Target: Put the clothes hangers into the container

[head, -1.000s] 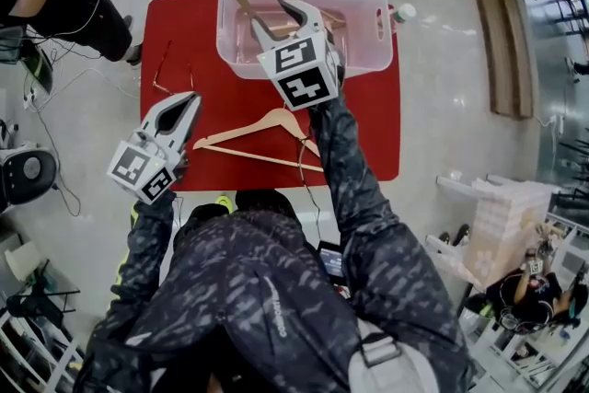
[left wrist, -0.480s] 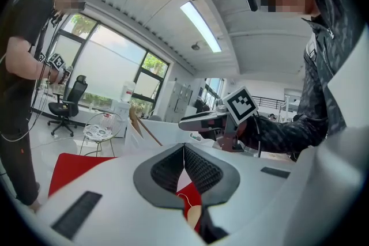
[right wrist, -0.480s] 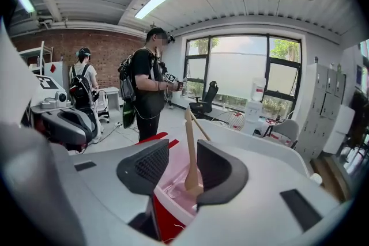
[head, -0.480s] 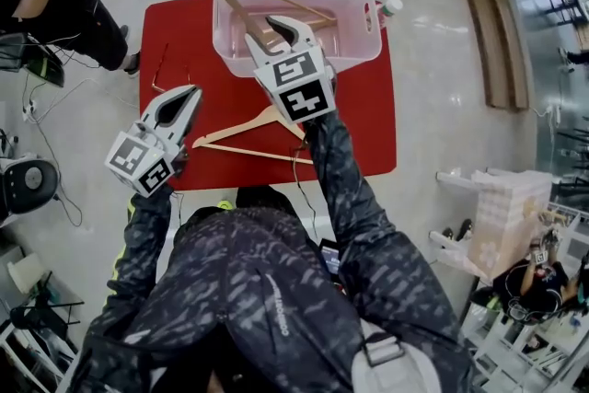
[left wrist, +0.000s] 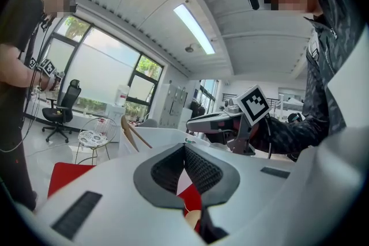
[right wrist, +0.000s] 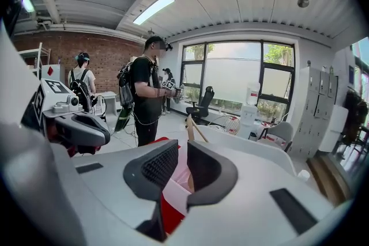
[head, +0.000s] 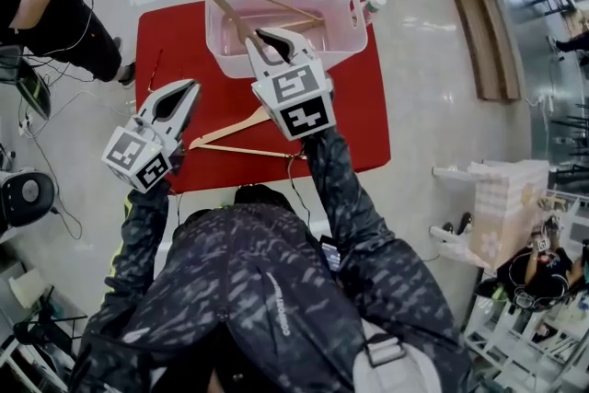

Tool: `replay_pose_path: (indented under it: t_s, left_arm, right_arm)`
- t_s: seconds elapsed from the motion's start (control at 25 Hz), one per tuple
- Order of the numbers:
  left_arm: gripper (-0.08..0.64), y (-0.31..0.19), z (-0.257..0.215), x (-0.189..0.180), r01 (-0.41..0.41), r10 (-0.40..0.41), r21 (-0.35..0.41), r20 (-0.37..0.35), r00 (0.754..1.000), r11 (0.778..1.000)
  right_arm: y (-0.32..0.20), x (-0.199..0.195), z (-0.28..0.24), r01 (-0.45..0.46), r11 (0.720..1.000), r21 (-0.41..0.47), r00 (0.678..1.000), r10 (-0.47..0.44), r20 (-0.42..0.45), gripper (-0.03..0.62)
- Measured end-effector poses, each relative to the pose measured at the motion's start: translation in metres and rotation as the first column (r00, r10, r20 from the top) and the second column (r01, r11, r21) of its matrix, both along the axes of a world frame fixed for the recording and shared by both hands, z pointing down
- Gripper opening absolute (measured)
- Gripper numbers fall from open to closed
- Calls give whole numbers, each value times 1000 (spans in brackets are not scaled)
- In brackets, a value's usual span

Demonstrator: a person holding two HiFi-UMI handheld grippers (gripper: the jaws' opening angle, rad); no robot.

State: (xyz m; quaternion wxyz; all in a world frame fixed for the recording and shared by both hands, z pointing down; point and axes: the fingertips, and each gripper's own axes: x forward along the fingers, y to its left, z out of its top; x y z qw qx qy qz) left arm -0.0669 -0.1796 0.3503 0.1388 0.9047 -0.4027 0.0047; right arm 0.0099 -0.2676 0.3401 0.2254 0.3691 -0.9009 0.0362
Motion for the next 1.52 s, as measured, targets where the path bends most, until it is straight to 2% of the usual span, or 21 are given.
replay_pose_path:
  t_s: [0.52, 0.8, 1.52]
  left_arm:
    - [11, 10, -10, 7, -39, 39, 14, -17, 999, 999]
    - [11, 26, -13, 17, -97, 97, 7, -18, 995, 995]
    - [11, 52, 11, 41, -140, 140, -7, 5, 990, 990]
  right_arm:
    - [53, 9, -10, -20, 1000, -17, 1000, 20, 20, 48]
    - [87, 9, -13, -22, 999, -23, 999, 23, 26, 49]
    - [147, 44, 37, -59, 992, -115, 998, 60, 1, 51]
